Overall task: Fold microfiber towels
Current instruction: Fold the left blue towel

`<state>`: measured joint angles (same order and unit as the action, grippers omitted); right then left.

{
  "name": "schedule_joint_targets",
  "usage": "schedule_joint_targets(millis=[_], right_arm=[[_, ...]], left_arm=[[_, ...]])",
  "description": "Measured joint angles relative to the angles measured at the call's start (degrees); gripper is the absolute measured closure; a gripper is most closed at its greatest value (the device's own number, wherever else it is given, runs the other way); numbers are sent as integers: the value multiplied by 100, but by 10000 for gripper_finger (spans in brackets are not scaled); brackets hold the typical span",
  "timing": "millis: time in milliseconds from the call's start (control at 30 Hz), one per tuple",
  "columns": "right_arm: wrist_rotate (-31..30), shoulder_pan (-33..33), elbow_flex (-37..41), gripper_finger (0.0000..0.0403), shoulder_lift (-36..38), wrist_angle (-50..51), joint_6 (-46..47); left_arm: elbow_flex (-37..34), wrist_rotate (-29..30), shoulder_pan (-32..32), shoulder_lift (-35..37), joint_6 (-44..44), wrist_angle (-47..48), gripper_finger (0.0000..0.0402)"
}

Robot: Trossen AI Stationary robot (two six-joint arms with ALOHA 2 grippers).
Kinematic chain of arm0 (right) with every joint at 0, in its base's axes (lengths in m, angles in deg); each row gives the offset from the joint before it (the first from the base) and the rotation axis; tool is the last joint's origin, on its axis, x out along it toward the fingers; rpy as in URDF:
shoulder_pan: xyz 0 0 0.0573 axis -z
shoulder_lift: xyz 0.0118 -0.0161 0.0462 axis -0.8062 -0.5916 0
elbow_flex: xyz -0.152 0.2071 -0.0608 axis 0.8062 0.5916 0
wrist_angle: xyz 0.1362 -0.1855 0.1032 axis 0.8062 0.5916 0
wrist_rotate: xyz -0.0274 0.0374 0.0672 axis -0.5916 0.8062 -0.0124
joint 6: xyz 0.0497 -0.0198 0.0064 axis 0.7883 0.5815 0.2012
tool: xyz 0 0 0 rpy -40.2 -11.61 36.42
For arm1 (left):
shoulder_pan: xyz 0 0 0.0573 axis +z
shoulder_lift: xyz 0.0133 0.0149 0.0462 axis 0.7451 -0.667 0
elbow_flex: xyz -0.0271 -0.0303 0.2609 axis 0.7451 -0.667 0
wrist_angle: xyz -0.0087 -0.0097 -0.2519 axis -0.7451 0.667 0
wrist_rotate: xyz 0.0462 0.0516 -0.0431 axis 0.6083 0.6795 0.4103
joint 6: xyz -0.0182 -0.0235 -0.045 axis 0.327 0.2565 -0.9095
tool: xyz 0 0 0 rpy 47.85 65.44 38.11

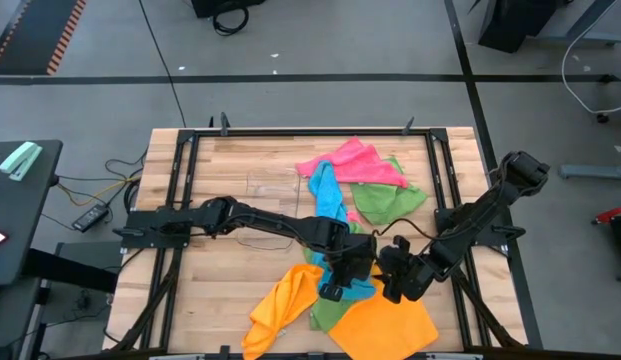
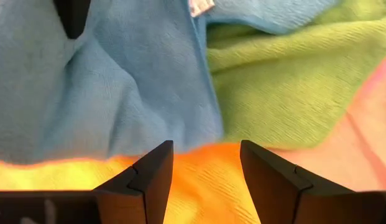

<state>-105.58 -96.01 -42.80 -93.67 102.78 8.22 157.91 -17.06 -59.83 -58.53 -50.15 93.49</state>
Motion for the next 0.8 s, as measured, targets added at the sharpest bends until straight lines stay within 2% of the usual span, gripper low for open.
schedule_joint_targets(millis=[333, 567, 800], right_arm=[[14, 0, 2, 207, 683, 1046, 330], [-47, 0, 2, 207, 1126, 1033, 408], [-83, 2, 2, 207, 1162, 1000, 538]], left_arm=[[-1, -18, 47, -162, 551, -48, 369], [2, -159, 242, -293, 583, -90, 370], [2, -352, 392, -295, 755, -119, 366]])
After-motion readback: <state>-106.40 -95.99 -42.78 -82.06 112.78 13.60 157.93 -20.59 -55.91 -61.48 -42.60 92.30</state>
